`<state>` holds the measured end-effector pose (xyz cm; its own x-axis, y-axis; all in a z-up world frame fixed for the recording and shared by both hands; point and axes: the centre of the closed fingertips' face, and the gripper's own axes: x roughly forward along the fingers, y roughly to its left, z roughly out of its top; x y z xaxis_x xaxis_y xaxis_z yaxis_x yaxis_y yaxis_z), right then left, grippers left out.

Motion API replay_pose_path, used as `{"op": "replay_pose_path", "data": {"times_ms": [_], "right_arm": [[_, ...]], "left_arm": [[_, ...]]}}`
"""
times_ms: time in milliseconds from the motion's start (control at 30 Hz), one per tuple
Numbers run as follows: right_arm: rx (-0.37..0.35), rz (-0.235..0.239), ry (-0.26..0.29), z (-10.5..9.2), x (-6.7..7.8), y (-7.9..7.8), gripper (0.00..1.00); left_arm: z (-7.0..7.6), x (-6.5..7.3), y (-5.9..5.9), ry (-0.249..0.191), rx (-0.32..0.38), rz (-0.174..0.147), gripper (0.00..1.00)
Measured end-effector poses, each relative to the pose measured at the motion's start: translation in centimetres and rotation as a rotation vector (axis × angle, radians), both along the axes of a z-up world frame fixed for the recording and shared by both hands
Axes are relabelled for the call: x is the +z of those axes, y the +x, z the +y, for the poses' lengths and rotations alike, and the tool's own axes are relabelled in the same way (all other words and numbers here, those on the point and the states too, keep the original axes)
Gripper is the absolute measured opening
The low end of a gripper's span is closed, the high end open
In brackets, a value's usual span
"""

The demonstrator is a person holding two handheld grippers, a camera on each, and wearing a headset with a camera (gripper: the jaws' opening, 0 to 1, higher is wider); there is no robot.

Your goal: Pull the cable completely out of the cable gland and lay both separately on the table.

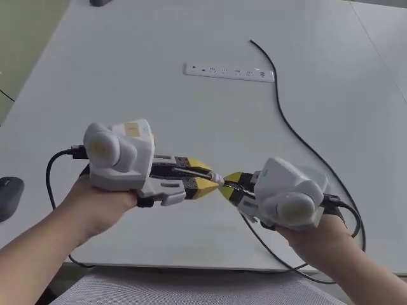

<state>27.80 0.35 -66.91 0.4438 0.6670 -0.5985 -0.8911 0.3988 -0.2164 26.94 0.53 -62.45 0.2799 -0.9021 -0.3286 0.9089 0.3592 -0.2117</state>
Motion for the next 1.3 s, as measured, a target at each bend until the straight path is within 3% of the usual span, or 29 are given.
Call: {"op": "replay_pose_path", "data": {"times_ms": [267, 567, 967, 1300], "right_arm": [[-0.019, 0.008, -0.012, -0.5, -0.4, 0.2, 0.0], [-0.078, 0.065, -0.036, -2.7, -2.5, 0.4, 0.0], [-0.178, 0.162, -0.025, -5.2, -4.8, 0.2, 0.0], [-0.215, 0.192, -0.04, -6.8, -6.0, -0.3, 0.0]], "left_arm": [[0.0, 0.3, 0.0, -0.018, 0.006, 0.001, 0.15], [0.2, 0.3, 0.1, -0.019, 0.013, 0.004, 0.15], [0.2, 0.2, 0.2, -0.018, 0.016, 0.006, 0.15], [0.3, 0.2, 0.2, -0.019, 0.019, 0.014, 0.15]]}}
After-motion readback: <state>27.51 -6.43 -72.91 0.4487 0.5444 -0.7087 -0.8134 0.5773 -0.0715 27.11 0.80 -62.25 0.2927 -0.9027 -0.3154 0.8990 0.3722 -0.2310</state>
